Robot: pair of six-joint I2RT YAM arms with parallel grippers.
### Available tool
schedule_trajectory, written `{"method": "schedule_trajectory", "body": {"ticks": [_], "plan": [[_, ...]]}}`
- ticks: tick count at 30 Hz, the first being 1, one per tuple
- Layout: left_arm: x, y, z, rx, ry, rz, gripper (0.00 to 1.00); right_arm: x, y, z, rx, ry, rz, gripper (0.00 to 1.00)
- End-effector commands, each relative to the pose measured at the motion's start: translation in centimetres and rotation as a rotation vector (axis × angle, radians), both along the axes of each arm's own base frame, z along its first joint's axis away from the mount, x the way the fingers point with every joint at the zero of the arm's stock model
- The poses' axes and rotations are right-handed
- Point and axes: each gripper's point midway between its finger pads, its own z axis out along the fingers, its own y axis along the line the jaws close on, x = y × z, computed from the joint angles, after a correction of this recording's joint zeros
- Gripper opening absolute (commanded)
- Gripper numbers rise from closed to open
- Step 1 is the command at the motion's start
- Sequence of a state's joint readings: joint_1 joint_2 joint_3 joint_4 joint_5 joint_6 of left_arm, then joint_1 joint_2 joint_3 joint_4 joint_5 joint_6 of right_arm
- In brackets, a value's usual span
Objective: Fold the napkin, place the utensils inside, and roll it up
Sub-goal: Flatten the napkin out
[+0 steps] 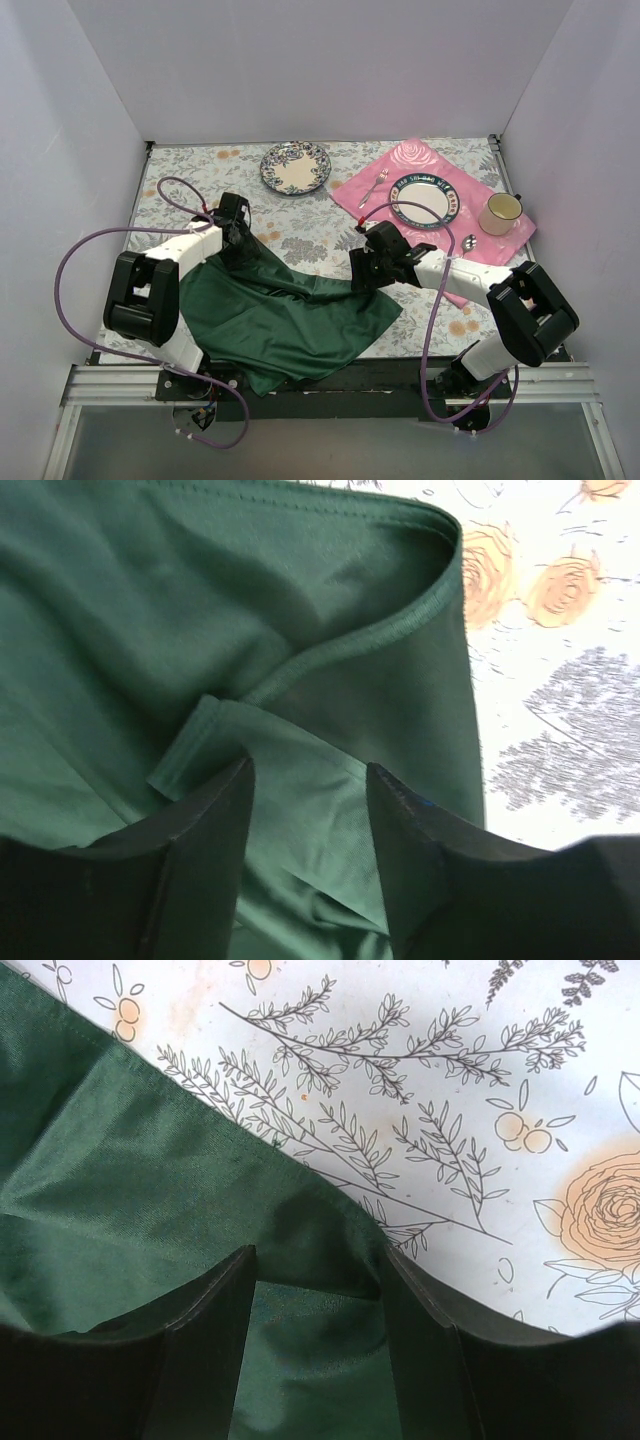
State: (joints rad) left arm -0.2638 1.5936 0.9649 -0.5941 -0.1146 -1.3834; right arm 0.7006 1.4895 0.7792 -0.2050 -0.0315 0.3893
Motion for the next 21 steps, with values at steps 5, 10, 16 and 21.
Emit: {"method": "schedule_trajectory", "body": {"ticks": [5, 10, 16, 21], "plan": [[1.4, 2.0, -0.3, 0.152, -0.004, -0.123, 0.57, 0.9, 1.3, 0.8, 0.043, -0.027, 0.024, 0.61], [0.4, 1.3, -1.1, 0.104, 0.004, -0.13, 0.46, 1.0, 1.7, 0.7, 0.054, -0.021, 0.035, 0.61], [0.1, 1.4, -0.3, 0.097, -0.015, -0.111, 0.22, 1.2, 1.8, 0.5, 0.044, -0.02, 0.042, 0.61], [0.2, 1.1, 0.3, 0.086, -0.021, -0.116, 0.14, 1.2, 2.1, 0.6, 0.055, -0.015, 0.048, 0.61]]}}
